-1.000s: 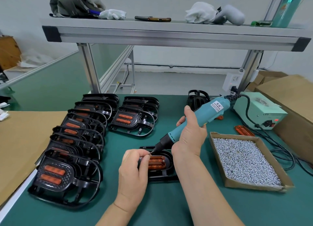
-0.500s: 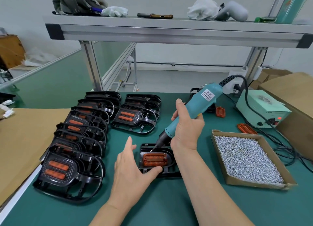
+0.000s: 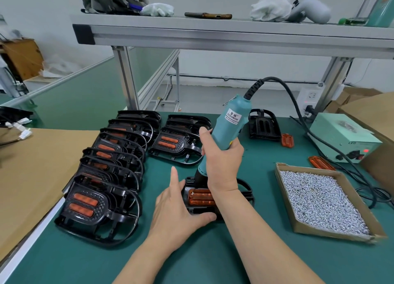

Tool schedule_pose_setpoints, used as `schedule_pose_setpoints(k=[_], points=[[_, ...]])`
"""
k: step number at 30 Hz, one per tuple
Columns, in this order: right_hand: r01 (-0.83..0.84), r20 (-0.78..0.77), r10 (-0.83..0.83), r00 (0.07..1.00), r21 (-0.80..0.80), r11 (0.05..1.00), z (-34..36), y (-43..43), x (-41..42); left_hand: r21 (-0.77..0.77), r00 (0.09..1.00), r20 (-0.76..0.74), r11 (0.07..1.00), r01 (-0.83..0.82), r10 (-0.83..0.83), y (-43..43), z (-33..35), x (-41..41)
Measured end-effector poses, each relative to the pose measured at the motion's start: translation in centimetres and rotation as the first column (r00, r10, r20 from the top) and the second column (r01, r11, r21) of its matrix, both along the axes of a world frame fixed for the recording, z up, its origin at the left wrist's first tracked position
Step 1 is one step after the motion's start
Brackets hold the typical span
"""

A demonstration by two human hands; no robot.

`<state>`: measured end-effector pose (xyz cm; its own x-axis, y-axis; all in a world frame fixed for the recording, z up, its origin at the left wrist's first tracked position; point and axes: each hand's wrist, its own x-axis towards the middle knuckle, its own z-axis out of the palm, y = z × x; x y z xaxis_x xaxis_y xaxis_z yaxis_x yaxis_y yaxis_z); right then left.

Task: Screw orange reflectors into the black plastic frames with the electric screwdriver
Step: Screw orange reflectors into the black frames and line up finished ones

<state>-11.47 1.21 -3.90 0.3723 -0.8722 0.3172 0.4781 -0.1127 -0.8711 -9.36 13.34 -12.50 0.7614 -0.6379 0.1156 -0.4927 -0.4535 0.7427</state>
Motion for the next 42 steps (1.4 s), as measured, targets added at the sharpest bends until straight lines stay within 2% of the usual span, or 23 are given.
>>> schedule_pose_setpoints(k=[19, 29, 42], points=[[-0.006, -0.052, 0.004, 0.999, -0.043, 0.999, -0.5, 0.3, 0.6, -0.013, 0.999, 0.036, 1.0, 0.02, -0.02, -0.2, 0.2, 0.0], [-0.062, -0.037, 0.06, 0.997, -0.049, 0.997, -1.0, 0.2, 0.5, 0.009, 1.0, 0.012, 1.0, -0.001, 0.001, -0.3, 0.1, 0.1], [-0.068, -0.105, 0.057, 0.993, -0.105, 0.992, -1.0, 1.2, 0.2, 0.03, 1.0, 0.016, 1.0, 0.001, -0.002, 0.0, 0.3, -0.2]])
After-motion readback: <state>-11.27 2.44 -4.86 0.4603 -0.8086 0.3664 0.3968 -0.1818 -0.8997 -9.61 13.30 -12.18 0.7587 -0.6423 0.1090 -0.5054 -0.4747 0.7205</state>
